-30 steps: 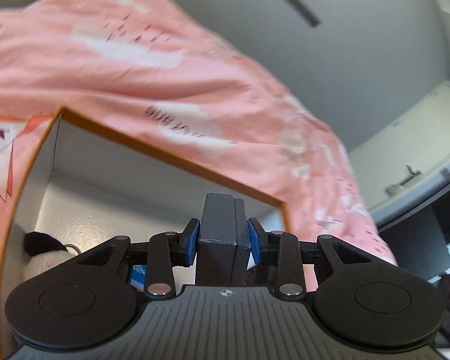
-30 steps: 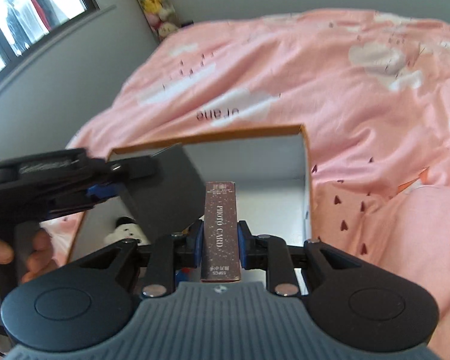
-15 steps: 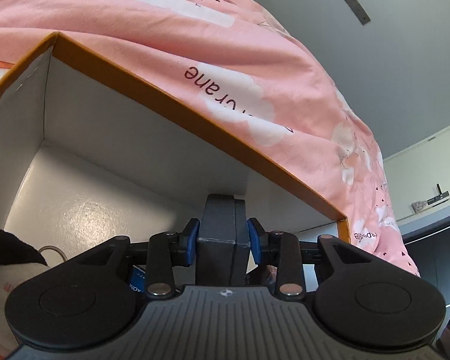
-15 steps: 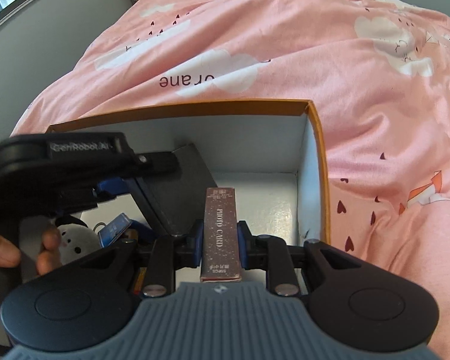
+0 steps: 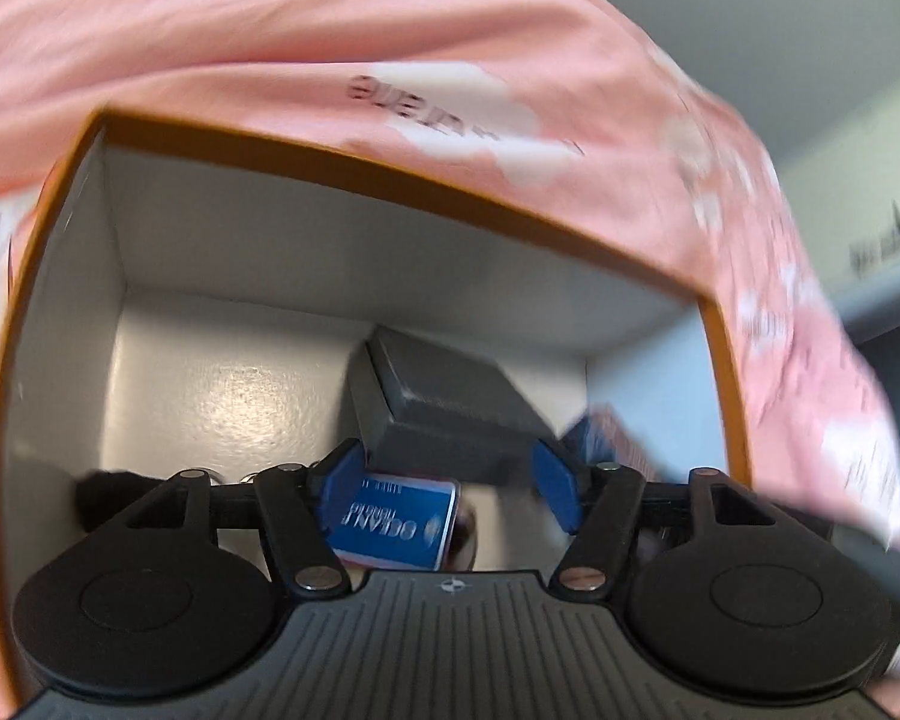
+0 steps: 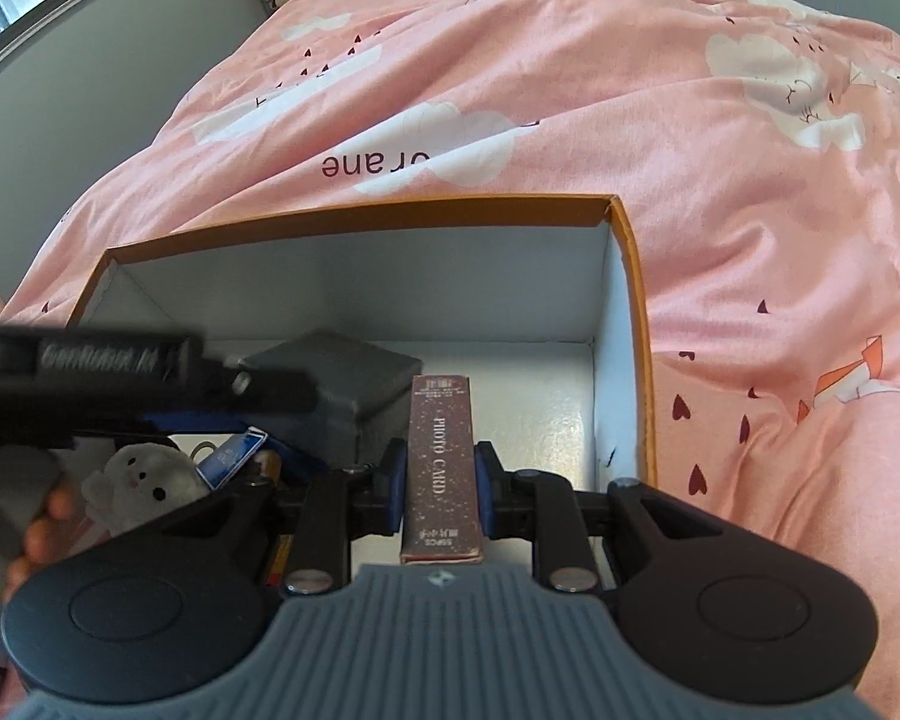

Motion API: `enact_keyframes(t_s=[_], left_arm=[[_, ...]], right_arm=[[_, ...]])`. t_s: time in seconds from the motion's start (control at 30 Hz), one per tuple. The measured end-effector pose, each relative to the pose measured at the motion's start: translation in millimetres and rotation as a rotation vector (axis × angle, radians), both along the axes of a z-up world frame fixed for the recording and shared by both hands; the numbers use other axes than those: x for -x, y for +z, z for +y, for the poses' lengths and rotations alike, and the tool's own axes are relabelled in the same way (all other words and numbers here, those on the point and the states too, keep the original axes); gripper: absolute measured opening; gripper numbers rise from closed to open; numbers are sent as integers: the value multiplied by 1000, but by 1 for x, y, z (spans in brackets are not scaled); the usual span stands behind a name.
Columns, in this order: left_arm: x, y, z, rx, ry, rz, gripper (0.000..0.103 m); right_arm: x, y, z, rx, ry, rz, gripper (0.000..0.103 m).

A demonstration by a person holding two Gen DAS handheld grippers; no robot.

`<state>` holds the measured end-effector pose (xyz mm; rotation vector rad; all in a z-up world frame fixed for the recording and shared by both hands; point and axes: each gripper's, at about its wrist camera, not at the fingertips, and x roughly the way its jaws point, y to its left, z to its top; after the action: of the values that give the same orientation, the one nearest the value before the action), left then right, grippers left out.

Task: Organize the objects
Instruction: 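Lower the grey box into the orange box with the left tool and release it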

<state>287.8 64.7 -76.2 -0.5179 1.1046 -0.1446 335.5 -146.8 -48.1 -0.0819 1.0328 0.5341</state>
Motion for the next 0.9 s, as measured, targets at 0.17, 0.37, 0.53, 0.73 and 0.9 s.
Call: enact_keyframes(t_s=[0.17,0.37,0.53,0.73,0.9], left_arm=[[11,-1,-20,-197,-129,2,54],[13,2,-6,-89,-73,-20,53],[6,15,-4,-103,-78,-75,53],[-7,3,-10,-140,-112,-67,54],[-11,-8,-12,-133,-92,-22,52]], right_arm=[[0,0,0,-1,0,0,24],[7,5,-2,-24,5,17,24],[12,14,-4,-46,9,20,24],[8,11,2,-65,-3,38,24],[-5,0,12,-61,-27,43,24]])
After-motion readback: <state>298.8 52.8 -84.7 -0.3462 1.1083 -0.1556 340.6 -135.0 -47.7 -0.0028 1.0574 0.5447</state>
